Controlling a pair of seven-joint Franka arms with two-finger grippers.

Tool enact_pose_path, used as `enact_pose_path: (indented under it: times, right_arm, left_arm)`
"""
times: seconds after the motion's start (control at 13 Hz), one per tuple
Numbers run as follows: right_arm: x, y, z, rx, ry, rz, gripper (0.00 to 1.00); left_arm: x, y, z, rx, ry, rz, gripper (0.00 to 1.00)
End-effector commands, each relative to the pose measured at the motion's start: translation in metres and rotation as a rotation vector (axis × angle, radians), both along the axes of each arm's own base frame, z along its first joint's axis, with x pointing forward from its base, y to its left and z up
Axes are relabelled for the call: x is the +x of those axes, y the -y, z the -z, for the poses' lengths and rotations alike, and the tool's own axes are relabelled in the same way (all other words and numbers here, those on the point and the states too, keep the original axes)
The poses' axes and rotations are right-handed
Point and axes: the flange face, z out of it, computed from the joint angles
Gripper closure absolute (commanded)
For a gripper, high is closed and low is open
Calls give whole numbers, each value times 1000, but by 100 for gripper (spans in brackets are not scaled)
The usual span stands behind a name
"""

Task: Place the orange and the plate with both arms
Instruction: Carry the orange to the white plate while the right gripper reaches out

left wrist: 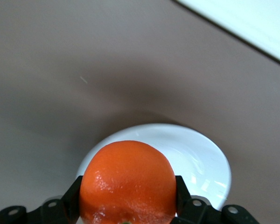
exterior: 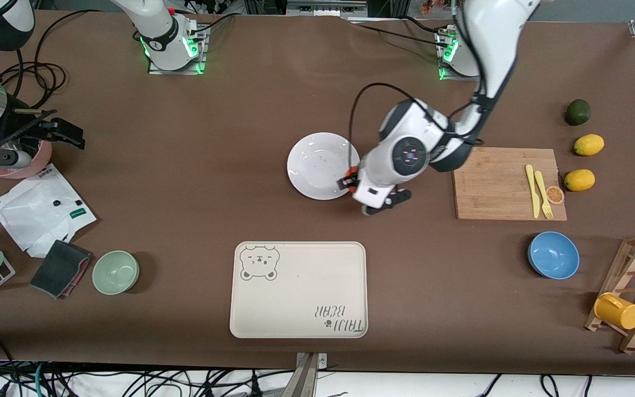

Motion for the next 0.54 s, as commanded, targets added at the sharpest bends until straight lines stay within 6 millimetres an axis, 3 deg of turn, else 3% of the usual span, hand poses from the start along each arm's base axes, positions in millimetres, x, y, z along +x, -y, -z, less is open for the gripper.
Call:
enact_pose_path:
  times: [0.0,0.15,0.38,0.46]
  right_arm:
    - [1,-1,2,18,-15,-28,0]
    - [5,-6,18,44,-57,-54,0]
    - [11,-26,56,125,-157,-54,0]
    - [15,-46,74,141,-187,-69,0]
  left_arm:
    - [-18,43,11,-3,-35,-9,83]
    - [-42,71,32,16,-45,-6,83]
    - [-49,85,51,3,0,-38,82]
    - [-56,91,61,12,-9,-25,82]
